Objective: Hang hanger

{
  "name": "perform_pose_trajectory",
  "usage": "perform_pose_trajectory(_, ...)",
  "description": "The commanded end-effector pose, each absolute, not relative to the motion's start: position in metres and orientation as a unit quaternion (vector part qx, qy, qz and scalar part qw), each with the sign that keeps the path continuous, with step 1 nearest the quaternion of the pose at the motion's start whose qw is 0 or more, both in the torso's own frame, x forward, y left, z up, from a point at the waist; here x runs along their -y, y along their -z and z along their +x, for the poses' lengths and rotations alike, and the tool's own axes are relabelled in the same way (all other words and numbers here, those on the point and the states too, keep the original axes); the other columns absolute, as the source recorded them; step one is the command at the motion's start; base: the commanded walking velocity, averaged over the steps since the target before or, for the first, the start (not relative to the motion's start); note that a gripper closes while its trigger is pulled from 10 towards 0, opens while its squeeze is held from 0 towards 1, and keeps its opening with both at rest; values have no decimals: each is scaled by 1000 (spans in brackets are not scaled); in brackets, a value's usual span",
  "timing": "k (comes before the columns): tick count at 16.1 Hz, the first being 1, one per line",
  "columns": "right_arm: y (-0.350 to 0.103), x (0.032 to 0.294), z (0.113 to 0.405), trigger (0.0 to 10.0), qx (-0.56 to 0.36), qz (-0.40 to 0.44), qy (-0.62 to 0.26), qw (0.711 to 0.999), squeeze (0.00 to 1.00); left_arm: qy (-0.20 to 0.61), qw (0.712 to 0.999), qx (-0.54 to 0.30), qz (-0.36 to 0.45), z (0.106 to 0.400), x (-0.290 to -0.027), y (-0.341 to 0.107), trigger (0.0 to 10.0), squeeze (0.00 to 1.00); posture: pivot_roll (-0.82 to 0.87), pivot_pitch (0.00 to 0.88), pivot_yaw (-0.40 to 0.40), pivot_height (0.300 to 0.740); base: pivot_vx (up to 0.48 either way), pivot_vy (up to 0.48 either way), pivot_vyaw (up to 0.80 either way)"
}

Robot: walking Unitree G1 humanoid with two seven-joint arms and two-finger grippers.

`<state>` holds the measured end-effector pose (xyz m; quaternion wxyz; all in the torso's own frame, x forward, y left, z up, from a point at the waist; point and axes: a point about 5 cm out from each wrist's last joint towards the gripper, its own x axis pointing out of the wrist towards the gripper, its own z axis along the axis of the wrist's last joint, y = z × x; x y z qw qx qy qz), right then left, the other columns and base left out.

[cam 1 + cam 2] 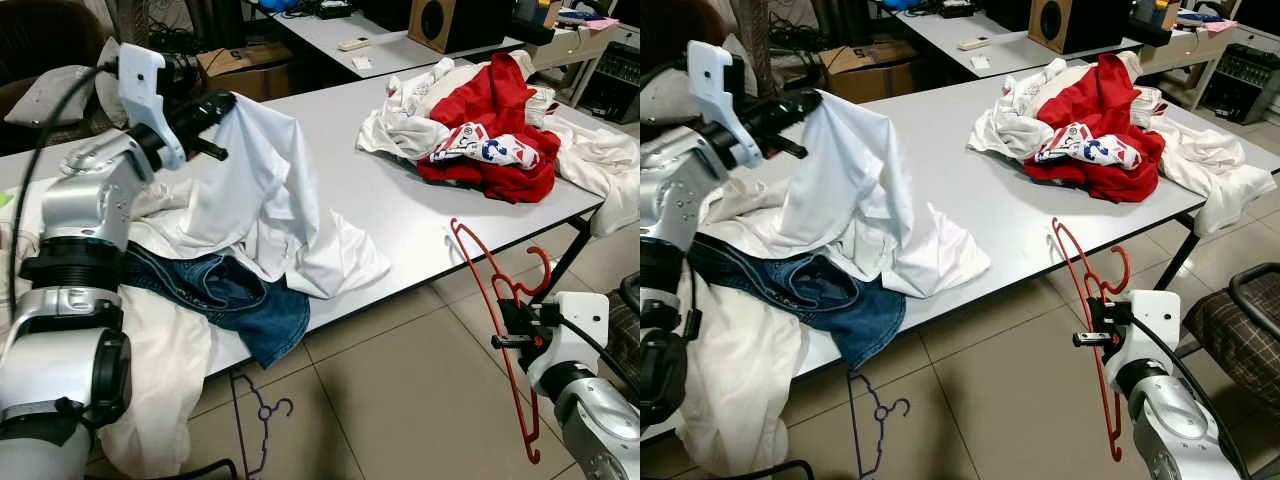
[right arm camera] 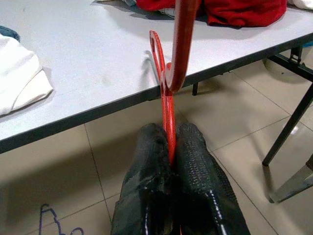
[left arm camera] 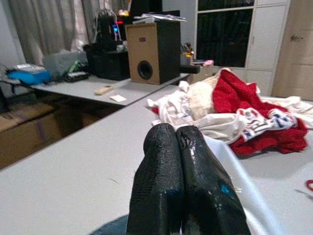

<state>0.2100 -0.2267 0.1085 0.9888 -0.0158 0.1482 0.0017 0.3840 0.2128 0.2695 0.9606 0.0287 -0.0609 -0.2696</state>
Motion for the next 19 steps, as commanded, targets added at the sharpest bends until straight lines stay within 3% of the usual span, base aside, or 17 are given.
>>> perform_pose_trajectory(1, -109, 226, 210, 10000, -146, -22, -3, 989, 0, 270, 960, 54, 50, 385, -214, -270, 0, 0, -132, 0, 57, 740, 0, 0, 0)
perform_pose_trajectory(3, -109, 225, 212, 10000, -147, -28, -10, 989, 0, 278, 955, 51, 92, 383, -214, -267, 0, 0, -129, 0, 50, 740, 0, 0, 0)
perform_pose_trajectory(4, -110, 226, 214, 10000, -141, -27, -7, 990, 0, 182, 968, 168, -41, 384, -245, -312, 0, 0, -128, 0, 53, 740, 0, 0, 0)
perform_pose_trajectory(5, -111, 227, 215, 10000, -139, -25, -4, 990, 0, 100, 963, 227, -106, 381, -272, -331, 0, 0, -124, 0, 53, 740, 0, 0, 0)
perform_pose_trajectory(7, -109, 223, 215, 10000, -140, -23, -10, 990, 0, -12, 984, 177, -8, 369, -318, -312, 0, 0, -121, 0, 56, 740, 0, 0, 0)
perform_pose_trajectory(10, -107, 220, 214, 10000, -143, -20, -14, 989, 0, -26, 991, 121, 54, 353, -341, -287, 0, 0, -111, 0, 49, 740, 0, 0, 0)
perform_pose_trajectory(16, -105, 216, 219, 10000, -147, -23, -29, 988, 0, -40, 993, 58, 100, 345, -353, -255, 0, 0, -92, 0, 27, 740, 0, 0, 0)
perform_pose_trajectory(17, -105, 215, 219, 10000, -147, -23, -32, 988, 0, -16, 989, -19, 148, 346, -349, -235, 0, 0, -92, 0, 26, 740, 0, 0, 0)
perform_pose_trajectory(18, -105, 213, 219, 10000, -148, -23, -36, 988, 0, 26, 973, -109, 202, 345, -344, -209, 10000, 0, -99, 0, 30, 740, 0, 0, 0)
perform_pose_trajectory(19, -105, 213, 219, 10000, -149, -24, -38, 988, 0, 49, 962, -146, 223, 344, -341, -197, 10000, 1000, -99, 0, 30, 740, 0, 0, 0)
